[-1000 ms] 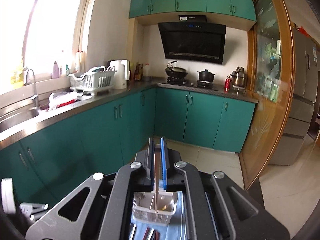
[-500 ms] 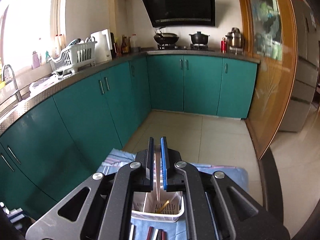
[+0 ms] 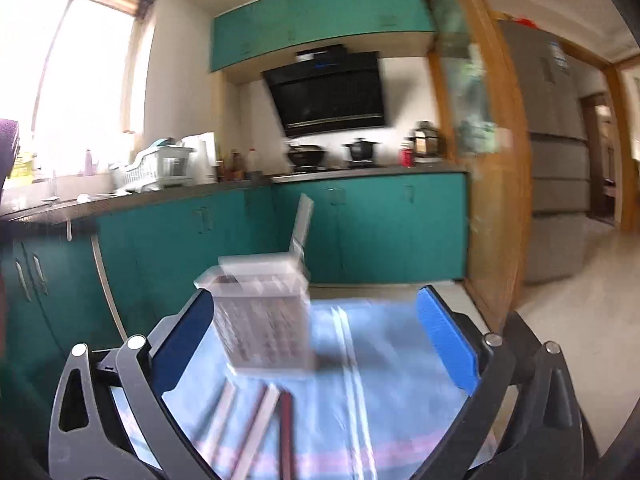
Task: Organize utensils
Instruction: 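Insert the wooden chopstick into the caddy with the right tool while the left tool inserts the white chopstick, then lower the white chopstick into the caddy with the left tool and open it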
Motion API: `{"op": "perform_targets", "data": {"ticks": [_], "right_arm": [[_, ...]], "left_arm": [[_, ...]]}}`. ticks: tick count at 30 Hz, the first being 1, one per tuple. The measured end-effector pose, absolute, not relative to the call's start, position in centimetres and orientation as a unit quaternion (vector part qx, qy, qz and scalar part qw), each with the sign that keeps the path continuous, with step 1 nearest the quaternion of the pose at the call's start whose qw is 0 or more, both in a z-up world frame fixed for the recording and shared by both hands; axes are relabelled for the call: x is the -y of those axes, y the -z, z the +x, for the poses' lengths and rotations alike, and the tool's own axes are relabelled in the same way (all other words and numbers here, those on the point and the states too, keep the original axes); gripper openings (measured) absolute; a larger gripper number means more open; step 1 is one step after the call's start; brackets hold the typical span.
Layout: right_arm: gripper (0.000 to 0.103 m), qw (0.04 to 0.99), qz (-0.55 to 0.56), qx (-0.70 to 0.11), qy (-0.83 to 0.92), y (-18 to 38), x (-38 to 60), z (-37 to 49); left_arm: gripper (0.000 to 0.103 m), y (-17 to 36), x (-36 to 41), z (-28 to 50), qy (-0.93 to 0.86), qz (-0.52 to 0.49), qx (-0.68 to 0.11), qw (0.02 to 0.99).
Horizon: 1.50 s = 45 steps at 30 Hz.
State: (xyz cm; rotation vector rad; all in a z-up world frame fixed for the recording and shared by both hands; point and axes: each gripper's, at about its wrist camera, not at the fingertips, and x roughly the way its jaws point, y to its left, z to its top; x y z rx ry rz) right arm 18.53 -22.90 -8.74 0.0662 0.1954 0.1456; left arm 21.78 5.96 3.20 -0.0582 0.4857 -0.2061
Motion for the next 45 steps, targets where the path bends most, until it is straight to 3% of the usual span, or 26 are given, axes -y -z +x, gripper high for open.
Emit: {"op": "perform_targets", "data": {"ticks": [3,7,15,21,28,40,41,43,45], "right_arm": [[0.100,0.977,0.039,-0.185,-0.101,10.5,23.4,20.4],[0.100,0.973,0.077,-0.185,-0.112,10.6,25.5,20.6],[0.100,0.961,0.118,-0.216,-0.124,11.7,27.4,21.7],[0.100,0.958,0.131,-0.224,-0.125,11.7,28.4,21.7],[0.100,0.953,0.131,-0.242,-0.127,12.3,28.3,22.2],[0.100,0.949,0.120,-0.257,-0.137,13.0,27.2,23.0],[0.100,0.949,0.119,-0.259,-0.137,13.0,27.1,23.0],[0.100,0.949,0.118,-0.258,-0.139,13.0,27.0,23.1],[0.100,0.949,0.116,-0.258,-0.141,12.9,26.8,23.1]], "left_arm": [[0.006,-4.0,-5.0,22.6,0.098,-0.026,-0.250,0.963],[0.006,-6.8,-4.1,23.7,0.093,-0.029,-0.248,0.964],[0.006,-17.6,-0.6,25.4,0.081,0.012,-0.193,0.978],[0.006,-21.4,0.5,28.9,0.063,0.016,-0.167,0.984],[0.006,-18.7,0.9,35.5,0.047,0.005,-0.209,0.977],[0.007,-9.6,0.9,41.8,0.046,-0.024,-0.291,0.955],[0.008,-8.6,0.9,42.0,0.044,-0.023,-0.299,0.953],[0.027,-7.1,0.9,42.3,0.052,-0.019,-0.316,0.947],[0.033,-6.2,1.0,42.0,0.055,-0.011,-0.314,0.948]]}}
